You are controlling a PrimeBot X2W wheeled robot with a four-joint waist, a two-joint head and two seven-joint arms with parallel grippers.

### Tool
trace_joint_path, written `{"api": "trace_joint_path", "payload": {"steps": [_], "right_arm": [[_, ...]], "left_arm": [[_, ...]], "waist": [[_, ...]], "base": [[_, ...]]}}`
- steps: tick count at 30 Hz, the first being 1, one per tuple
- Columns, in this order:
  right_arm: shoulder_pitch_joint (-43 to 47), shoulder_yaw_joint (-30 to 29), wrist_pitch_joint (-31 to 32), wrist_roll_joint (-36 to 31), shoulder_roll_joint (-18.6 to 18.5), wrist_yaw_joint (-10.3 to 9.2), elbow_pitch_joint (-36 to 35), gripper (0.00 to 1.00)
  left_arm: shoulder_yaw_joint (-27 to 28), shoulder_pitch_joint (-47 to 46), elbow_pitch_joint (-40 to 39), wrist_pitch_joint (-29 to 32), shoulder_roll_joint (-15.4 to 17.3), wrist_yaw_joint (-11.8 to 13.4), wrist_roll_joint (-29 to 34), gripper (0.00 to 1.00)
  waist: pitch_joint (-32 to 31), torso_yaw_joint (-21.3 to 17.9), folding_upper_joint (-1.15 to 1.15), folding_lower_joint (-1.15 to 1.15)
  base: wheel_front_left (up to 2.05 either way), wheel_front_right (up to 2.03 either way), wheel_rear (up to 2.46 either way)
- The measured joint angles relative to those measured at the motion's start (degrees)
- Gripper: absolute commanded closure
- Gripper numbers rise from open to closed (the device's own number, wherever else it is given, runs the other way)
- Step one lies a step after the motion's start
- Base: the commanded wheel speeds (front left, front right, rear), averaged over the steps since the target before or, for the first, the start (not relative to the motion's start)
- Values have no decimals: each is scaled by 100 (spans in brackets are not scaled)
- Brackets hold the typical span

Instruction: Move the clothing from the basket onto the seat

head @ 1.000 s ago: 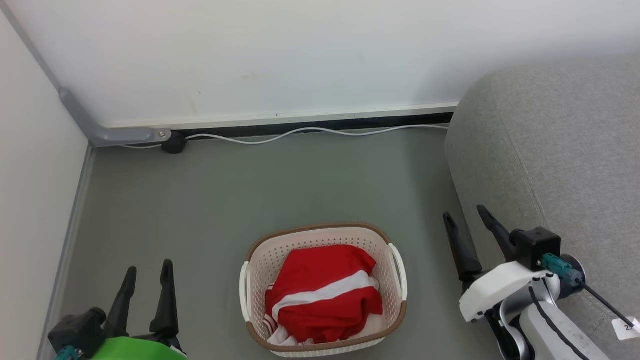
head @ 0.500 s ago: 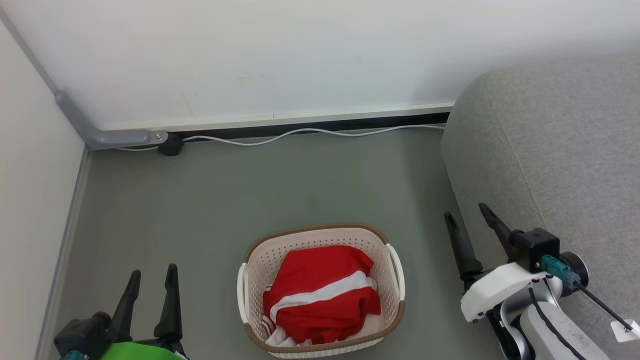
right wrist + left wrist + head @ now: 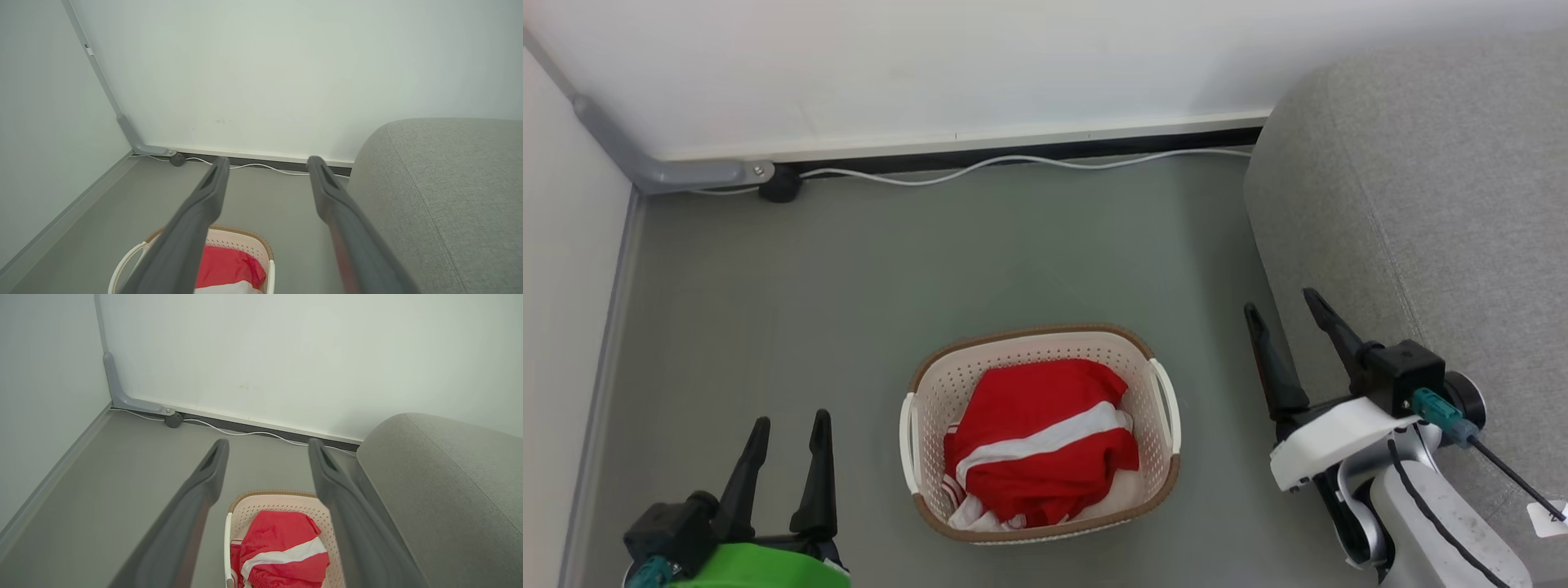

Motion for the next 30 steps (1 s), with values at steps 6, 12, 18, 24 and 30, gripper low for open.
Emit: {"api": "trace_joint_path", "payload": {"steps": [6, 12, 18, 24, 30], "right_arm": [[-162, -76, 0, -126, -16, 0, -172, 0], [-519, -202, -1, -236, -34, -4, -431, 0], [-955, -367, -10, -302, -30, -7, -724, 0], [-1261, -378, -10, -380, 59, -7, -892, 0], [-1576, -409, -25, -441, 192, -5, -1070, 0]], "left_arm": [[-363, -369, 10, 0, 0, 0, 155, 0], [-823, -804, 30, 1, 10, -1, 221, 0], [-1240, -1301, 110, 157, 116, -1, 287, 0], [-1552, -1868, 224, 387, 205, -1, 355, 0], [-1644, -2368, 378, 631, 338, -1, 521, 0]], "waist": [[431, 5, 0, 0], [894, 20, 0, 0], [1372, 16, 0, 0], [1856, -21, 0, 0], [2339, -125, 0, 1]], "base": [[0, 0, 0], [0, 0, 0], [0, 0, 0], [0, 0, 0], [0, 0, 0]]}}
